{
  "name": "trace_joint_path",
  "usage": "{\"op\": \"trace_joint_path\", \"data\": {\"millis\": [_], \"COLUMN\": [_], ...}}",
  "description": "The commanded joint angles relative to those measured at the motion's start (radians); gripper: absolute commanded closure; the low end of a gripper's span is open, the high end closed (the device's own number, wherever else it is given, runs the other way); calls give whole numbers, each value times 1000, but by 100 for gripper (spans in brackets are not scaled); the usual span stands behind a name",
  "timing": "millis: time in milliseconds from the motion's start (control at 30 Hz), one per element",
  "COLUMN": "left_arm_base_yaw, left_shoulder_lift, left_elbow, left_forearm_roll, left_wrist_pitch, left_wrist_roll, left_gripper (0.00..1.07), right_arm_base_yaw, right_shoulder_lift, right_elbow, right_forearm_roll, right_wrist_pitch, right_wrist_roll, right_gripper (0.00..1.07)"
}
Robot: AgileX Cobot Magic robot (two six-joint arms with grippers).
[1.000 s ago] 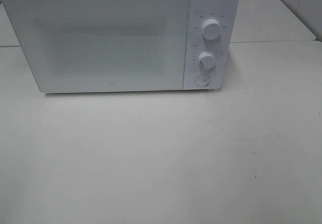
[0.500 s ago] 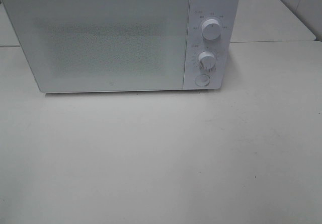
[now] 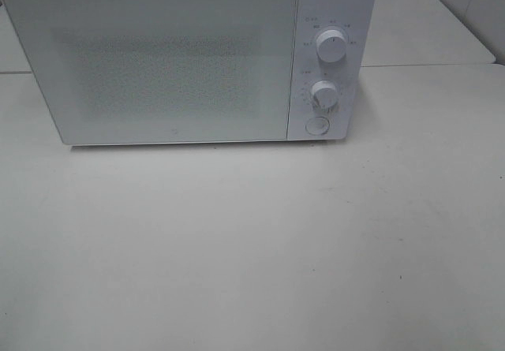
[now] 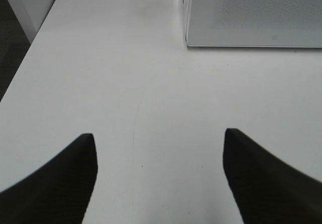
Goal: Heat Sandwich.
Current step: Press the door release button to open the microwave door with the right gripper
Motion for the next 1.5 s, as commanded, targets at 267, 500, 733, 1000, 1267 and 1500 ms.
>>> {"op": "trace_joint_path", "data": {"millis": [267,500,733,1000,1267,1500], "left_arm_base_yaw": [3,3,3,3,3,3], "left_shoulder_lift": [-7,-7,-7,-7,-7,-7], "left_elbow": [1,1,1,1,1,1], "left_forearm_roll": [-3,-3,-3,-3,-3,-3], "left_wrist_pitch": [-13,-13,-13,-13,-13,-13], "left_wrist_roll": [-9,-9,-9,-9,-9,-9], "left_gripper": [39,39,39,39,39,39], "right_arm_base_yaw": [0,117,233,233,233,242], "right_shoulder_lift": [262,378,587,799,962,1128], "right_elbow": [3,52,83,83,83,83], "right_forearm_roll": [0,-4,-4,-16,-131,-256], "right_wrist_pitch": [-455,-650,-904,-1104,-1232,-1377], "right_wrist_roll": [71,128,119,200,341,548], "right_gripper": [39,39,49,96,107,107]}}
